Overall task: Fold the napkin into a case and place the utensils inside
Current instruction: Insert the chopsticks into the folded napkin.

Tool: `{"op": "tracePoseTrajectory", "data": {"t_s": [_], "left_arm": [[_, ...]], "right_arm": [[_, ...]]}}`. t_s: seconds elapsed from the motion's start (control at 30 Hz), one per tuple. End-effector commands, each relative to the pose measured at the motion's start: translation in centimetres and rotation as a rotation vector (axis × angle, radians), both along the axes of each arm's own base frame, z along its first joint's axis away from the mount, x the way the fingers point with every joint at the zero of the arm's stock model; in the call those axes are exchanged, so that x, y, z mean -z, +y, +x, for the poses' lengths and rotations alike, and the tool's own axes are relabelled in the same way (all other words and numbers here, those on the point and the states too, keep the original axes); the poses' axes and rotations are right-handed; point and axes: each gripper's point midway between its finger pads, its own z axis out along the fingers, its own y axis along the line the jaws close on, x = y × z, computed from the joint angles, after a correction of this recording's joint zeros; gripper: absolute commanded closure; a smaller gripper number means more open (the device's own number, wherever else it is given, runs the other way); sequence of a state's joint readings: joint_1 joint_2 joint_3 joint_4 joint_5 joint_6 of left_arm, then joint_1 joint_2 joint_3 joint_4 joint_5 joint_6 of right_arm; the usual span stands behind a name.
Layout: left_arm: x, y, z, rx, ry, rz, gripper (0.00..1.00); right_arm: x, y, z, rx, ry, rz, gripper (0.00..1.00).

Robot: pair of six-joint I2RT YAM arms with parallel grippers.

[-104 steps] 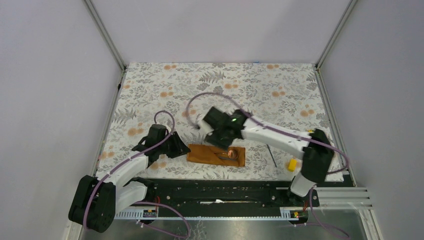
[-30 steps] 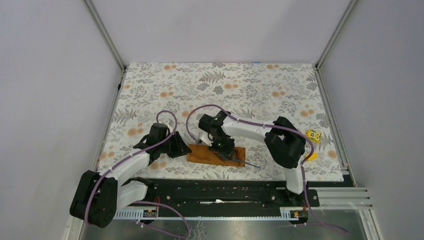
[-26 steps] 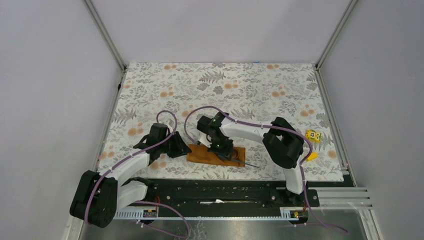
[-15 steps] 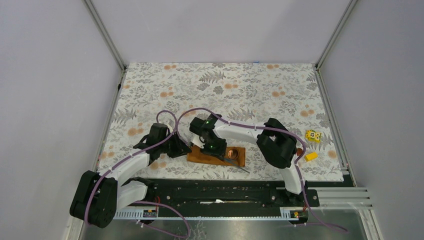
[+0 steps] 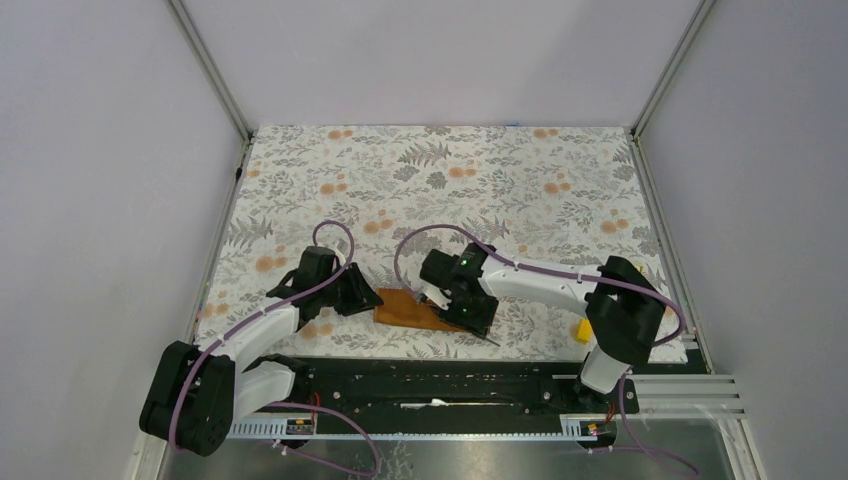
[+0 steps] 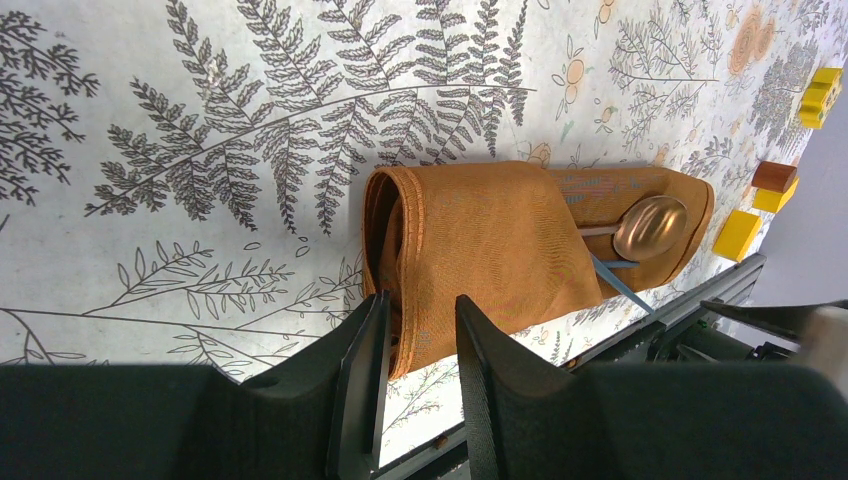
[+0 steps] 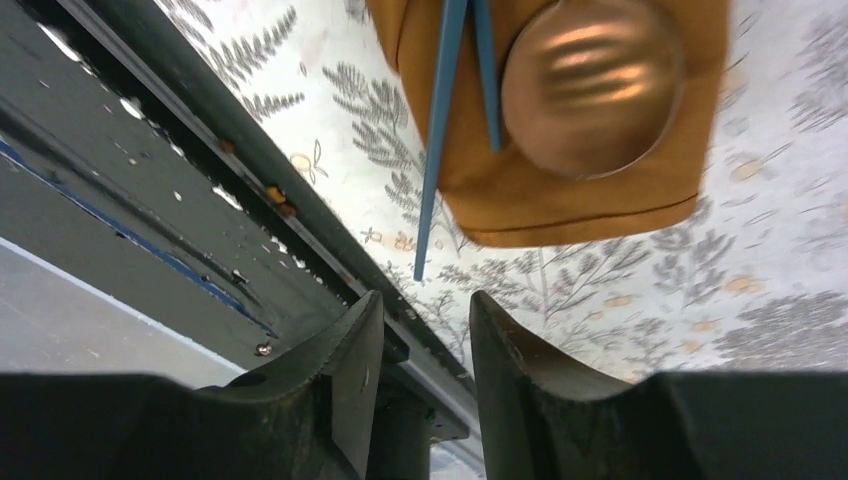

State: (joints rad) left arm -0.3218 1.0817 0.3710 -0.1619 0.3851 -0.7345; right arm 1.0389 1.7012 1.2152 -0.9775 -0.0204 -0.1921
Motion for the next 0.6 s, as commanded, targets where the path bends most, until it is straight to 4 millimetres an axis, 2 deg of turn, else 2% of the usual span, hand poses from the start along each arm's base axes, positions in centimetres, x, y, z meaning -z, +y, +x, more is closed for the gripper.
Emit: {"op": "tracePoseTrajectory", "data": {"t_s": [0.0,0.33,0.57], "left_arm": [[-1.0,-0.4,1.1,0.004,-0.059,-0.019,0.65],[-1.2,-0.4,1.2,0.002,-0.063,-0.017,0.65],[-1.3,-0.4,1.3,0.004,-0.065,-0.016,0.65]], "right_arm": [[0.9,-1.1,-2.0,0.079,0.042,-0.007,0.57],[2.5,-1.4,-2.3,0.114,0.008,-0.047,0.61],[3.9,-2.2,-1.6,0.114,-0.051,-0.118,0.68]]}}
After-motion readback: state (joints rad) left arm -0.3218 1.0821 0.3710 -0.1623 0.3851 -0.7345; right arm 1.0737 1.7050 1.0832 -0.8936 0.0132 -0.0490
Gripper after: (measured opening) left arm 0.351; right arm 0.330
